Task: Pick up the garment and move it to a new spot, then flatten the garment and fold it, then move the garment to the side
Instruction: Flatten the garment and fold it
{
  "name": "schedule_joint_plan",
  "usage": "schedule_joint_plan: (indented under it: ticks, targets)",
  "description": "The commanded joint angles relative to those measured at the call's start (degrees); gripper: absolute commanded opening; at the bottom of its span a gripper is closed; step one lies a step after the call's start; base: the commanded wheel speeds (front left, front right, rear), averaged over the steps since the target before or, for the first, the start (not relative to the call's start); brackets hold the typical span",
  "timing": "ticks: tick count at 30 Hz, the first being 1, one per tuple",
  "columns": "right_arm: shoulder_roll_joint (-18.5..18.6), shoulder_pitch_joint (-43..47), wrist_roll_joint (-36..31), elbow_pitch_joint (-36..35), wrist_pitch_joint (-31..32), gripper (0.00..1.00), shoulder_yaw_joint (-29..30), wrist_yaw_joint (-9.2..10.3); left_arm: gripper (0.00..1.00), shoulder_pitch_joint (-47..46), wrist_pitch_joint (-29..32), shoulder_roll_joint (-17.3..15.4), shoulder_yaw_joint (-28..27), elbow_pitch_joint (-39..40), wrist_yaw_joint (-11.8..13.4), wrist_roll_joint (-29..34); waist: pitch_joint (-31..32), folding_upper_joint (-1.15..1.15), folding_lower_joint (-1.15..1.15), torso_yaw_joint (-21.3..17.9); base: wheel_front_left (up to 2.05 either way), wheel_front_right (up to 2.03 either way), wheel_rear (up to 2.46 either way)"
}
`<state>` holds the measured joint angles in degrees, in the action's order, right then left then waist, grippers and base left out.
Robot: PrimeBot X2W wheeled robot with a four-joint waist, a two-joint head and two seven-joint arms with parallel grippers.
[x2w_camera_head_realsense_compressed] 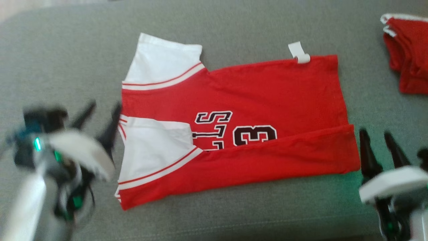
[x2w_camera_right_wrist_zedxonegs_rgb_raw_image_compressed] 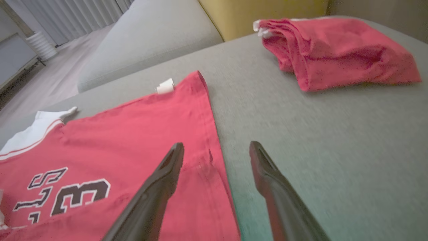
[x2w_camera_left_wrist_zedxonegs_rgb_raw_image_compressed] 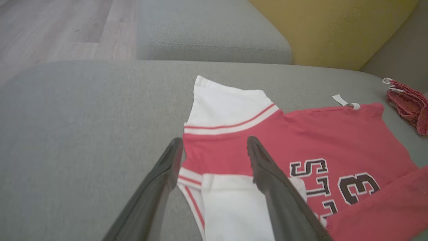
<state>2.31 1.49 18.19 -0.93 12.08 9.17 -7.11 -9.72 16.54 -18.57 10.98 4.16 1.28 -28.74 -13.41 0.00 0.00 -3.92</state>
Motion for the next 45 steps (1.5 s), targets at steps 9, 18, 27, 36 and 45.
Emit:
schedule_joint_plan:
  ticks: [9,18,27,36,45]
  targets:
    - [0.56,-14.78,-1.72,-3.45,-0.66,1.00,-8.41,-0.37,1.00,-29.88,12.51,-7.04,0.30,-10.97,-5.06,0.84,-11.12,0.00,0.00,-4.86,0.00,0.00,0.00]
    - [0.56,-21.83,-2.57,-1.25,-1.67,1.00,-13.26,-0.37,1.00,-41.49,20.48,-8.62,2.27,-19.04,-5.90,1.19,-16.86,0.00,0.00,-7.61,0.00,0.00,0.00]
    - [0.56,-24.66,-2.70,1.04,-3.05,1.00,-15.38,-0.37,1.00,-45.19,22.13,-8.78,3.25,-24.14,-4.45,2.53,-18.80,0.00,0.00,-9.11,0.00,0.00,0.00]
    - [0.81,-26.05,-3.44,1.25,-2.55,1.00,-15.49,-0.37,0.71,-46.02,21.99,-8.83,4.34,-26.33,-4.73,2.72,-19.03,0.00,0.00,-9.55,0.00,0.00,0.00]
    - [1.29,-28.48,-3.85,1.02,-1.60,1.00,-16.89,-0.37,0.93,-47.01,19.61,-8.30,5.25,-29.97,-3.76,3.75,-19.98,0.00,0.00,-10.24,0.00,0.00,0.00]
